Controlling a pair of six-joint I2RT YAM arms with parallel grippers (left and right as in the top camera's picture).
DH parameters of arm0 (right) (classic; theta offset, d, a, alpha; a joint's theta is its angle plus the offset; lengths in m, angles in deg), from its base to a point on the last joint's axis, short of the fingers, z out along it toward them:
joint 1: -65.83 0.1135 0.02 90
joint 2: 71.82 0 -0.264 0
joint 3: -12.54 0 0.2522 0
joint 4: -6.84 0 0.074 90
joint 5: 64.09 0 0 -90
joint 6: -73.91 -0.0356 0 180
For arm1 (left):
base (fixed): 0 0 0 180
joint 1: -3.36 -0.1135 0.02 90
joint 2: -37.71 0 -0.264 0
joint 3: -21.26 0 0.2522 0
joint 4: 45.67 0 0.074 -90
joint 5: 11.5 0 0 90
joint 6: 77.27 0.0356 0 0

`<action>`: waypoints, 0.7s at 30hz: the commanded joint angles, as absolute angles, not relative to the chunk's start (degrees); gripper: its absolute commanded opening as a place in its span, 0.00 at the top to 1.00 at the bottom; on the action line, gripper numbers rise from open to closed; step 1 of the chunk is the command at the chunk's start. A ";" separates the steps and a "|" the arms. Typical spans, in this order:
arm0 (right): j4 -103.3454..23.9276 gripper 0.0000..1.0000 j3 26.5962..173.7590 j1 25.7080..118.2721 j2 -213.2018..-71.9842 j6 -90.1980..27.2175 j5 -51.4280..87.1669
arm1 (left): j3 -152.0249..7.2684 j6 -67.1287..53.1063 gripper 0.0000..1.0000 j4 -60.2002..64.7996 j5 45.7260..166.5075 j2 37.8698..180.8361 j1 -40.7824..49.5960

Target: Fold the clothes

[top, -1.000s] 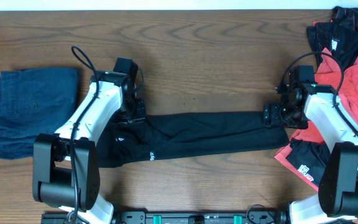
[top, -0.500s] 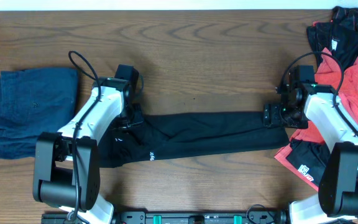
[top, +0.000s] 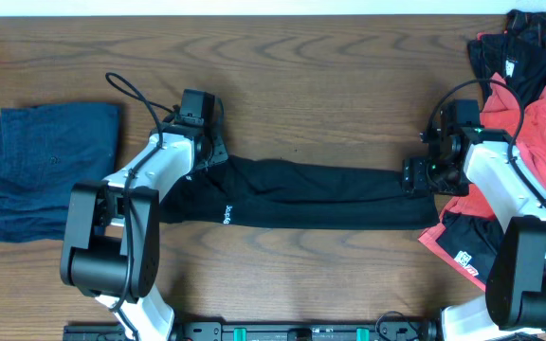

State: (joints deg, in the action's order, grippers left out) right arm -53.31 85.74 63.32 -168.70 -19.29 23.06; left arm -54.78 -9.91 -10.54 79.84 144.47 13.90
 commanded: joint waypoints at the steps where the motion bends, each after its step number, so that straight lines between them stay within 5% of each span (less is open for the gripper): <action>1: -51.98 0.19 85.76 62.06 -168.70 -19.27 22.80 | -56.25 -5.84 0.58 -10.61 83.17 147.29 13.86; 9: -49.71 0.15 85.87 57.55 -168.70 -21.55 18.80 | -63.92 -4.64 0.58 -4.55 81.70 147.26 11.74; 21: -54.91 0.04 85.13 52.77 -168.79 -9.94 6.38 | -69.45 -6.21 0.58 14.92 82.16 141.52 10.82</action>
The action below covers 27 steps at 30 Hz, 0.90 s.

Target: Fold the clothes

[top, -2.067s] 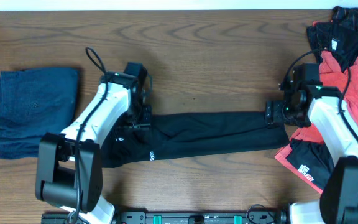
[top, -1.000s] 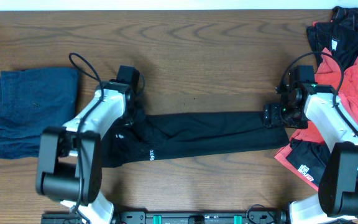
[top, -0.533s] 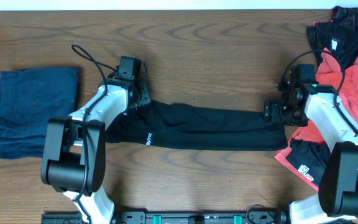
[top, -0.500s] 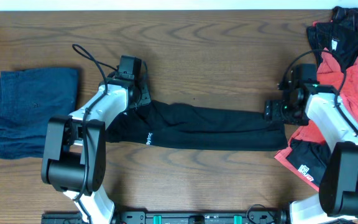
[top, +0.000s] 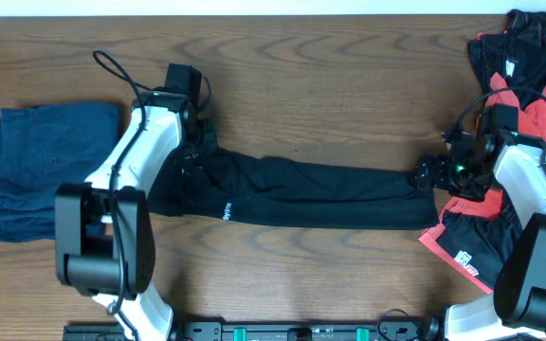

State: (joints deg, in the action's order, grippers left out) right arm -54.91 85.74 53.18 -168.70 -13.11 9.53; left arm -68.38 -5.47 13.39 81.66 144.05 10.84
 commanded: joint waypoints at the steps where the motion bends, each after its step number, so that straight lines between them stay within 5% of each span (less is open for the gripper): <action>1: -54.95 0.03 84.87 52.77 -168.96 -9.92 6.36 | -69.45 -6.24 0.58 16.12 82.18 141.34 10.82; 15: -50.84 0.09 79.42 54.30 -176.37 -9.79 3.26 | -69.45 -6.45 0.58 23.36 84.98 141.36 10.82; 18: -49.53 0.34 79.42 55.13 -176.96 -9.81 1.88 | -69.45 -6.45 0.58 24.65 85.18 141.36 10.82; 21: -48.35 0.80 79.51 55.24 -176.81 -9.81 2.08 | -69.45 -6.45 0.58 25.44 85.18 141.36 10.82; 23: -47.46 0.99 79.60 55.08 -176.77 -9.81 2.14 | -69.45 -6.45 0.58 25.92 85.40 141.36 10.82; 27: -46.39 0.99 81.04 53.97 -176.29 -9.81 2.19 | -69.45 -6.41 0.58 26.40 87.78 141.34 10.82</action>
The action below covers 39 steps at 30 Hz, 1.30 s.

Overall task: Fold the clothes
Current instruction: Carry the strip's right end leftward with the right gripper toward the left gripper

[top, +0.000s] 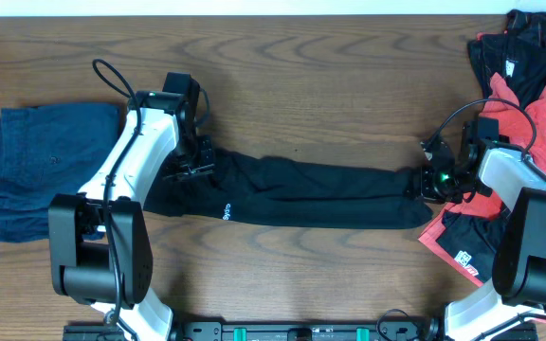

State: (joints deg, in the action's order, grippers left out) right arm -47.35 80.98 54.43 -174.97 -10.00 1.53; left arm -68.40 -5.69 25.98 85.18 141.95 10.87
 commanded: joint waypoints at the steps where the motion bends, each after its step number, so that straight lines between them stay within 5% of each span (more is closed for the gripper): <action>1: -46.52 0.99 81.72 53.44 -176.05 -10.16 2.60 | -69.45 -6.41 0.58 26.35 88.96 141.34 10.82; 17: -56.24 0.99 93.17 51.50 -174.01 -14.92 14.93 | -69.45 -5.73 0.59 28.52 90.99 141.32 10.82; 39: -48.53 0.97 93.37 85.66 -174.10 -29.85 15.96 | -69.30 -5.75 0.59 28.95 90.99 141.32 10.82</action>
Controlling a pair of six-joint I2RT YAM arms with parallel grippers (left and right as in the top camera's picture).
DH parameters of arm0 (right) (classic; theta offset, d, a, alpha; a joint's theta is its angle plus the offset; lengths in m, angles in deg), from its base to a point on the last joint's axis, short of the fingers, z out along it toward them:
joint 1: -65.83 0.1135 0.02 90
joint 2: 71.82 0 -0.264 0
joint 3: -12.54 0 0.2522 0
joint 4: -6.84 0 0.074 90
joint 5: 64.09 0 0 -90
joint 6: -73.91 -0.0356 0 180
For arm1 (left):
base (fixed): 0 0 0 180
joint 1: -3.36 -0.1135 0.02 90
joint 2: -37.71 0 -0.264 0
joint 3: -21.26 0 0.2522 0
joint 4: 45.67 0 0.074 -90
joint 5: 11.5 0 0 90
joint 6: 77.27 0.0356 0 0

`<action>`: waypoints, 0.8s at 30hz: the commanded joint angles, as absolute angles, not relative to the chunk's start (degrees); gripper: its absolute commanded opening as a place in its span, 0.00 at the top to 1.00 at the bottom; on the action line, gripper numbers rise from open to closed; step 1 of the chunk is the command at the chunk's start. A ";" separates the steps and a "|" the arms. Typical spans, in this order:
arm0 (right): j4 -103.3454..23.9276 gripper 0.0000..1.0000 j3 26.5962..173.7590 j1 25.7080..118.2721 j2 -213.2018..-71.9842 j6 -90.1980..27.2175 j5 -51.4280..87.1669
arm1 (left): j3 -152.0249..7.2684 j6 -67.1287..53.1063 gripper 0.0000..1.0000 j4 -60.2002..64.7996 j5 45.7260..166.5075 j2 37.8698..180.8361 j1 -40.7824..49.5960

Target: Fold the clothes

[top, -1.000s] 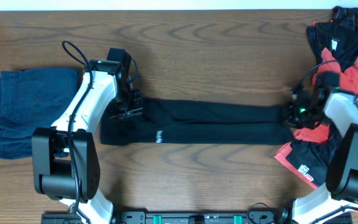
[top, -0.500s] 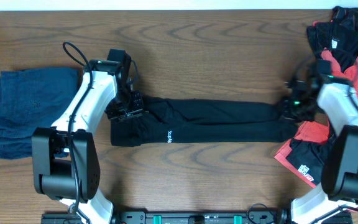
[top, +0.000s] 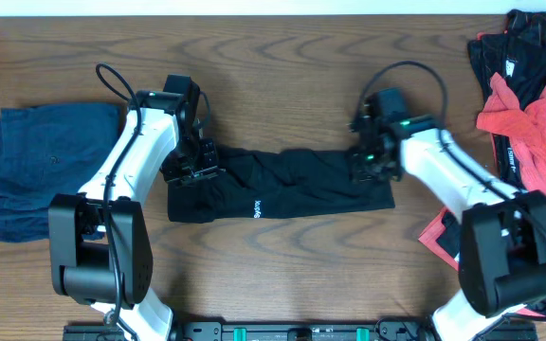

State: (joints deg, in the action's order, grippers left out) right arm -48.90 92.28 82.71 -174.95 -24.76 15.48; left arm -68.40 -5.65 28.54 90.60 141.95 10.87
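Observation:
A long black garment (top: pixel 282 189) with a small white logo lies across the middle of the table, bunched and shortened. My left gripper (top: pixel 195 170) sits down on its left end and appears shut on the cloth; the wrist hides the fingers. Reaching in from the right, my right gripper (top: pixel 363 167) is shut on the garment's right end, which is drawn in toward the centre.
A folded dark blue garment (top: pixel 50 170) lies at the left edge. A heap of red and black clothes (top: pixel 529 85) fills the back right corner and runs down the right edge (top: pixel 448 237). Bare wood shows along the back and front.
My right gripper has moved well to the left with the black garment's right end, away from the red pile. The garment is now much shorter. My left gripper shifted slightly toward the front.
The black garment was first stretched long between both grippers, its right end by the red pile. My left gripper then shifted a little at the left end while the right stayed near the pile. Now the right end sits near the centre.

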 commanded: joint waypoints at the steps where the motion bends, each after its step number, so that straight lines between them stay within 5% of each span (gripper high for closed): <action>1: -48.48 0.98 93.39 86.25 -174.10 -31.03 16.63 | -69.19 -5.73 0.59 28.95 90.99 141.32 10.82; 15: -45.14 0.97 94.57 88.04 -174.08 -32.58 9.33 | -68.38 -5.73 0.59 28.84 90.97 141.34 10.82; 24: -43.15 0.84 94.55 90.64 -174.08 -35.69 7.32 | -68.38 -5.73 0.59 28.89 90.95 141.34 10.82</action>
State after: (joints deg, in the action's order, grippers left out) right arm -43.26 93.24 89.29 -174.95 -34.48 9.73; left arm -68.40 -5.65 28.54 90.58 141.95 10.87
